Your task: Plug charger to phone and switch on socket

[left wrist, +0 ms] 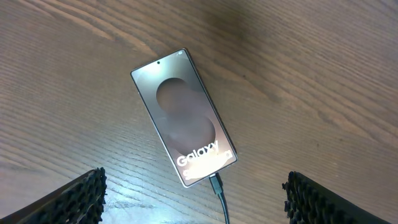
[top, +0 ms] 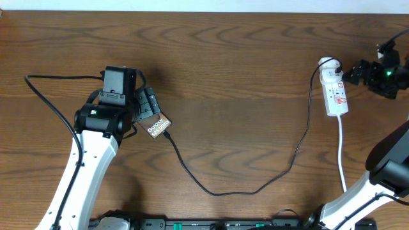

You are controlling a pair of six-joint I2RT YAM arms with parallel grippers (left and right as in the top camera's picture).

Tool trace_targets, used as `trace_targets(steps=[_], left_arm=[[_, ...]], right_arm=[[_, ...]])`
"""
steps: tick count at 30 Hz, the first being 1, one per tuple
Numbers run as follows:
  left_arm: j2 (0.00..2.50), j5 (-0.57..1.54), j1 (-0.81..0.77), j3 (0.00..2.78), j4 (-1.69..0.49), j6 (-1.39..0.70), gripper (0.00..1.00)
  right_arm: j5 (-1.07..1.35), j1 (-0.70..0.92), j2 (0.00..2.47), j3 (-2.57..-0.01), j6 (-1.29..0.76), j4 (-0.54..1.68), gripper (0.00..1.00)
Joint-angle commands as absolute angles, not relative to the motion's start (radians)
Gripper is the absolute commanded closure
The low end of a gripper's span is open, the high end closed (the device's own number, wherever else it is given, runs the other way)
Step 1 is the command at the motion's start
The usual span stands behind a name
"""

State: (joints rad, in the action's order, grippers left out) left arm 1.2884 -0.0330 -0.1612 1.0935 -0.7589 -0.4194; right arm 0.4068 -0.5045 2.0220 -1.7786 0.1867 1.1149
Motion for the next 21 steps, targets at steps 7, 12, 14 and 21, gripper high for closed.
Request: trace_targets(steps=[7,12,14,21], left_arm=[[1.287,-0.053,-0.165,1.106,-0.762,-0.421,0.1],[1.287,-0.053,-0.165,1.106,-0.762,-0.421,0.1],[1.287,-0.054,-0.165,1.106,-0.762,-0.421,0.11],[1.287,-0.053,-0.165,1.105,-0.767,-0.421,0.1]], right_arm=[[0.513,-0.479,2.016,-1.642,0.133,0.975,0.01],[0.516,-0.446,2.016,-1.606,0.128,0.93,0.01],[0.515,-0.431,2.016,-1.606,0.128,0.917,0.01],[0.471,-0.418,2.016,-1.606,0.059,0.863,0.01]])
